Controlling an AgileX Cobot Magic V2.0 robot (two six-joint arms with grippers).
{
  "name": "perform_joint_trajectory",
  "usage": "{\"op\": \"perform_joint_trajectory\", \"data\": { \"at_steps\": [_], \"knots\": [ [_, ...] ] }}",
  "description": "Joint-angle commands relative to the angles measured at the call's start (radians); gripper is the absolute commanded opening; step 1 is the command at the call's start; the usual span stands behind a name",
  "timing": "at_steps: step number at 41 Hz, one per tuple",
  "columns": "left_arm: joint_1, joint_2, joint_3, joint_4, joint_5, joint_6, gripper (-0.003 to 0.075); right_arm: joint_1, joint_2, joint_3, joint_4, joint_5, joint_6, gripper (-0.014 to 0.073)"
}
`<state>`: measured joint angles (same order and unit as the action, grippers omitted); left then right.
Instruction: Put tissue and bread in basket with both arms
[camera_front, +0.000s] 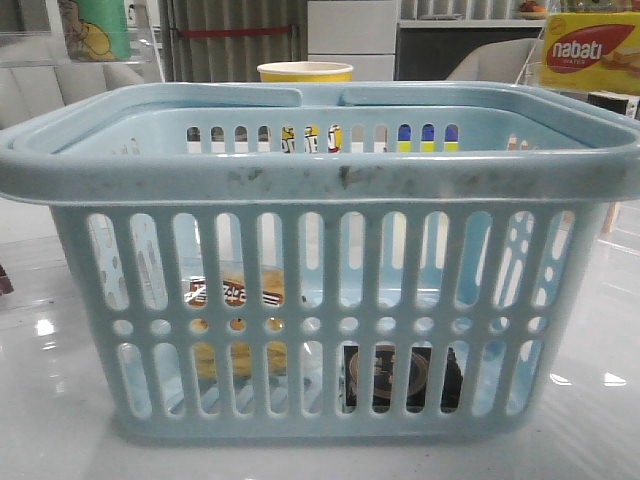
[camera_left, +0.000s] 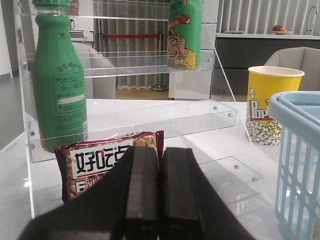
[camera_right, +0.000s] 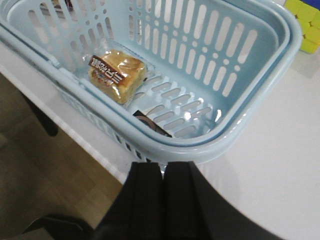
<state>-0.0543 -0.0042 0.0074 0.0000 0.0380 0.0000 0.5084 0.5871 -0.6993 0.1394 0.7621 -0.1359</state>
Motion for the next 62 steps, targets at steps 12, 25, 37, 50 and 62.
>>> {"op": "perform_joint_trajectory", "data": {
  "at_steps": [12, 25, 37, 50, 62],
  "knots": [
    [-0.007, -0.017, 0.005, -0.009, -0.093, 0.0, 0.0093, -0.292, -0.346, 0.361, -0.035, -0.607, -0.005, 0.0057],
    [-0.007, -0.017, 0.005, -0.009, -0.093, 0.0, 0.0093, -0.402, -0.605, 0.68, -0.035, -0.818, -0.005, 0.0057],
    [-0.007, -0.017, 0.005, -0.009, -0.093, 0.0, 0.0093, -0.431, -0.617, 0.723, -0.031, -0.802, -0.005, 0.0057],
    [-0.007, -0.017, 0.005, -0.009, -0.093, 0.0, 0.0093, -0.431, -0.617, 0.723, -0.03, -0.812, -0.005, 0.0057],
    [-0.007, -0.017, 0.005, -0.009, -0.093, 0.0, 0.0093, -0.488, -0.618, 0.723, -0.03, -0.816, -0.003, 0.0057]
  ]
}}
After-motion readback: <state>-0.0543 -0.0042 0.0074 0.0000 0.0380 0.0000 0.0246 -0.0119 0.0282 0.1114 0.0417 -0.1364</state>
